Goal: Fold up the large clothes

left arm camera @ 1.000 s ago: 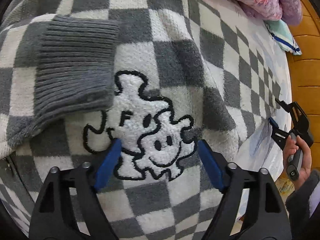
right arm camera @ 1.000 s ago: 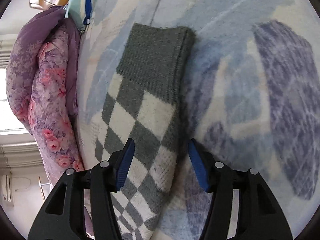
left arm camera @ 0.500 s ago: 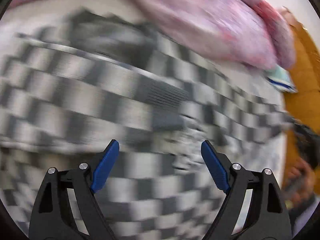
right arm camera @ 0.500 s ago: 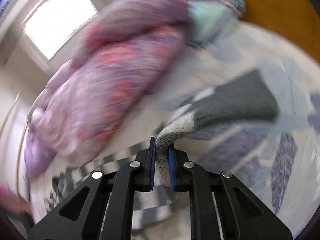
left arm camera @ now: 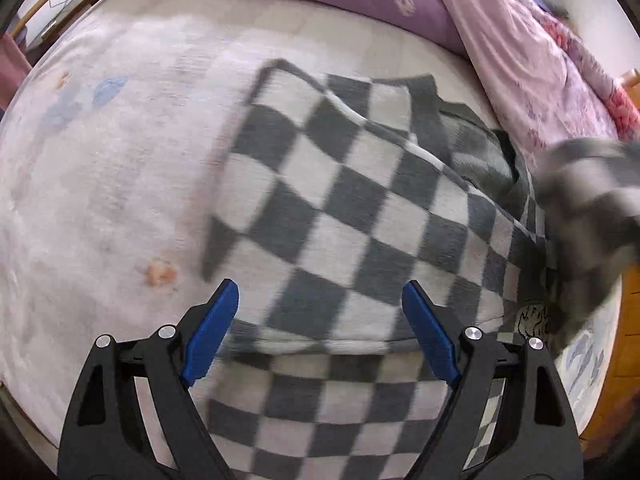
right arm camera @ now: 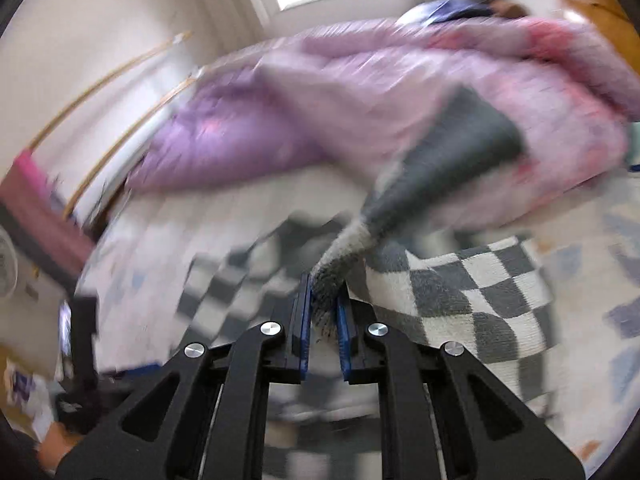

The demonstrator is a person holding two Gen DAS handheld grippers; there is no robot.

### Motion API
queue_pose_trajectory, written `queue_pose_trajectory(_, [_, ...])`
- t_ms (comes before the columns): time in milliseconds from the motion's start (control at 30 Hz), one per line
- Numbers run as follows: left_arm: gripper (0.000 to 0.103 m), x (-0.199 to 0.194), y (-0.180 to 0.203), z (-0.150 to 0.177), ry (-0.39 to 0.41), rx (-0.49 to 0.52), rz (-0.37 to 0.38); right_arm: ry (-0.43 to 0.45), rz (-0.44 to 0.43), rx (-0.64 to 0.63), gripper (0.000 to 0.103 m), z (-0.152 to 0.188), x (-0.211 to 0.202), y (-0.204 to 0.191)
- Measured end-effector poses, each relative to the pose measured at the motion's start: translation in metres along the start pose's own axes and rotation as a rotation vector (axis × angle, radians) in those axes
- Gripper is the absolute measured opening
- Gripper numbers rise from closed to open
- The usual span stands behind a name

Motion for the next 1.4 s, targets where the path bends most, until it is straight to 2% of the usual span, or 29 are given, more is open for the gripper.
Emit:
queue_pose_trajectory(67, [0.084,-0.004,-0.013,0.003,0.012,-0.005,0.004,-0.111,0.002,-0.067,0.013,0.044,0.044,-0.033])
queue_pose_trajectory(133, [0.084,-0.007,-0.026,0.009,0.004,-0.018,0.016,-0.251,0.032,-0.078,0.017,0.087,0.080,-0.043])
queue_pose_trajectory(233, [0.084,-0.010,-0.038,0.016,0.002,-0.034,0.035,-0.348,0.074,-0.090,0.019,0.117,0.096,-0.038])
queue_pose_trajectory(367, [0.085,-0.013,-0.044,0.014,0.020,-0.065,0.067,-0.351,0.026,-0.068,0.025,0.115,0.072,-0.032])
queue_pose_trajectory(433, [0.085,-0.012,-0.036,0.007,0.026,-0.054,0.068,-0.357,-0.051,-0.019,0.030,0.107,0.053,-0.029])
queue_pose_trajectory(467, [0.085,-0.011,-0.031,0.004,0.030,-0.043,0.069,-0.347,-0.106,0.010,0.044,0.099,0.044,-0.028])
queue_pose_trajectory(500, [0.085,-0.010,-0.023,0.002,0.036,-0.033,0.073,-0.337,-0.123,0.025,0.060,0.095,0.038,-0.026])
queue_pose_trajectory(533, [0.085,-0.008,-0.017,0.000,0.033,-0.029,0.076,-0.334,-0.140,0.029,0.064,0.088,0.029,-0.021])
queue_pose_trajectory(633, [0.085,-0.002,0.001,-0.002,0.022,-0.043,0.117,-0.332,-0.166,0.011,0.064,0.073,0.018,-0.005])
queue_pose_trajectory(667, [0.085,0.003,0.008,-0.001,0.006,-0.044,0.132,-0.311,-0.138,0.023,0.061,0.066,0.015,0.008])
queue_pose_trajectory(733, [0.085,0.012,0.017,-0.002,-0.015,-0.006,0.104,-0.275,-0.066,0.077,0.041,0.053,0.014,0.046])
queue_pose_trajectory(767, [0.085,0.017,0.020,-0.002,-0.025,0.015,0.086,-0.267,-0.003,0.119,0.022,0.046,0.016,0.073])
queue_pose_trajectory(800, [0.085,0.028,0.025,0.000,-0.061,0.052,0.059,-0.266,0.065,0.153,0.011,0.041,0.019,0.102])
queue_pose_trajectory(900, [0.085,0.059,0.030,0.005,-0.138,0.096,0.017,-0.307,0.197,0.239,0.009,0.042,0.034,0.168])
queue_pose_trajectory(1000, [0.086,0.075,0.029,0.006,-0.158,0.089,0.018,-0.411,0.224,0.351,0.004,0.067,0.062,0.216])
queue_pose_trajectory(1067, [0.088,0.079,0.029,0.006,-0.165,0.083,0.033,-0.476,0.215,0.394,0.002,0.084,0.075,0.228])
queue_pose_trajectory(1133, [0.088,0.077,0.030,0.004,-0.180,0.089,0.041,-0.472,0.211,0.415,0.002,0.085,0.079,0.232])
queue_pose_trajectory(1200, [0.088,0.061,0.032,-0.005,-0.164,0.062,0.092,-0.482,0.196,0.452,0.009,0.076,0.072,0.225])
queue_pose_trajectory(1267, [0.088,0.035,0.030,-0.029,-0.096,0.042,0.156,-0.463,0.161,0.450,0.012,0.057,0.064,0.216])
queue_pose_trajectory(1333, [0.089,0.018,0.023,-0.055,-0.033,0.027,0.169,-0.410,0.160,0.408,0.037,0.030,0.059,0.212])
queue_pose_trajectory(1367, [0.089,0.014,0.017,-0.069,-0.010,0.013,0.168,-0.389,0.181,0.395,0.060,0.015,0.060,0.215])
queue_pose_trajectory(1400, [0.089,0.015,0.004,-0.090,0.005,-0.022,0.162,-0.365,0.204,0.388,0.061,0.001,0.062,0.219])
Point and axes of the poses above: each gripper's, at about its wrist camera, not at the fingertips, and x roughly the way its jaws point, y to its right, z to its underside, the point moved 8 cm from there along x, roughly the way its jaws point, and after that the axes turned 6 degrees about x, right-handed, at the moved point
